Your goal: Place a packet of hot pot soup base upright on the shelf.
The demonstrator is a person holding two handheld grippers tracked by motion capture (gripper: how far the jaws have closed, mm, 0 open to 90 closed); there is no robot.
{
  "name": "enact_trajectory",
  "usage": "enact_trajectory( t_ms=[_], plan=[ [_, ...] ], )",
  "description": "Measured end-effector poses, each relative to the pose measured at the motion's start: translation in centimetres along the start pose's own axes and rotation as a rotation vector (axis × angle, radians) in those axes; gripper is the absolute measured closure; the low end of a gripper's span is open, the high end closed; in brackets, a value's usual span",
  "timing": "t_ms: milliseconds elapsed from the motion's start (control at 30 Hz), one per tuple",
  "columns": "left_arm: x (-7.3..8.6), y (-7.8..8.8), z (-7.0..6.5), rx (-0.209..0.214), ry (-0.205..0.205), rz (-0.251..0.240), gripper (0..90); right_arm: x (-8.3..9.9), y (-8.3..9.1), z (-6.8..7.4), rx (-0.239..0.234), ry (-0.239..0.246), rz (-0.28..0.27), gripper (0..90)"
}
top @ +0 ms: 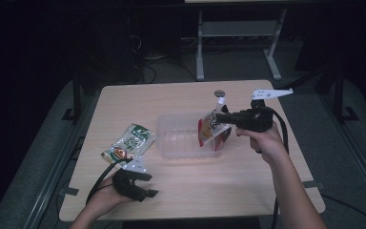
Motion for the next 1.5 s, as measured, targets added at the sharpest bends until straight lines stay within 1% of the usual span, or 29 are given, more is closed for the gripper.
enact_trajectory(
  t_ms=[33, 133, 267, 300, 333, 367, 433, 467, 500, 567, 733, 867, 1233, 1367, 1500],
  plan=[
    [0.0, 0.0, 0.1, -0.001, -0.007, 0.01, 34.7, 0.1, 0.0, -0.2, 0.001, -0.002, 0.003, 89.9],
    [0.1, 0.0, 0.1, 0.003, -0.003, 0.007, 34.7, 0.4, -0.2, -0.8, 0.015, -0.01, 0.02, 89.9],
    [0.1, 0.0, 0.1, -0.001, -0.006, 0.01, 34.7, 0.9, -0.6, -1.5, 0.029, -0.012, 0.04, 89.8],
    [0.1, 0.0, 0.1, 0.0, -0.004, 0.009, 34.8, 1.0, -0.7, -1.6, 0.036, -0.013, 0.049, 89.9],
    [0.1, 0.0, 0.0, 0.004, 0.007, 0.0, 34.7, 1.1, -0.8, -1.7, 0.042, -0.014, 0.053, 89.8],
    [0.1, 0.0, 0.0, 0.0, -0.001, 0.003, 34.7, 1.2, -1.0, -1.8, 0.041, -0.018, 0.054, 89.8],
    [0.1, -0.2, -0.1, 0.004, -0.002, 0.007, 34.7, 1.3, -1.2, -2.0, 0.053, -0.017, 0.067, 89.9],
    [0.1, -0.2, 0.0, 0.003, -0.011, 0.015, 34.8, 1.4, -1.3, -2.1, 0.052, -0.018, 0.07, 89.8],
    [0.1, -0.3, -0.1, 0.005, 0.0, 0.007, 34.7, 1.5, -1.5, -2.2, 0.054, -0.021, 0.072, 89.8],
    [0.1, -0.2, -0.1, 0.007, 0.0, 0.007, 34.7, 1.6, -1.7, -2.3, 0.057, -0.026, 0.08, 89.8],
    [0.2, -0.2, -0.1, 0.005, -0.003, 0.011, 34.8, 1.8, -1.9, -2.4, 0.06, -0.026, 0.084, 89.8],
    [0.2, -0.3, -0.2, 0.008, 0.008, 0.004, 34.7, 1.8, -2.1, -2.4, 0.063, -0.026, 0.085, 89.8],
    [0.2, -0.3, -0.2, 0.006, 0.001, 0.009, 34.7, 2.5, -3.1, -2.3, 0.077, -0.022, 0.135, 89.8],
    [0.2, -0.3, -0.2, 0.008, 0.002, 0.008, 34.8, 2.7, -3.6, -2.3, 0.08, -0.015, 0.15, 89.8],
    [0.2, -0.4, -0.2, 0.008, 0.006, 0.008, 34.7, 2.9, -3.9, -2.3, 0.088, -0.018, 0.164, 89.8]
  ],
)
Point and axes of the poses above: each handheld gripper's, and its own axes: y roughly backward along the jaws, x roughly out of its underside, z roughly to its left, the point moved 2 cm from there along -y, roughly forward along the jaws, and after that the axes turned 14 degrees about y, right-handed, at the moved point
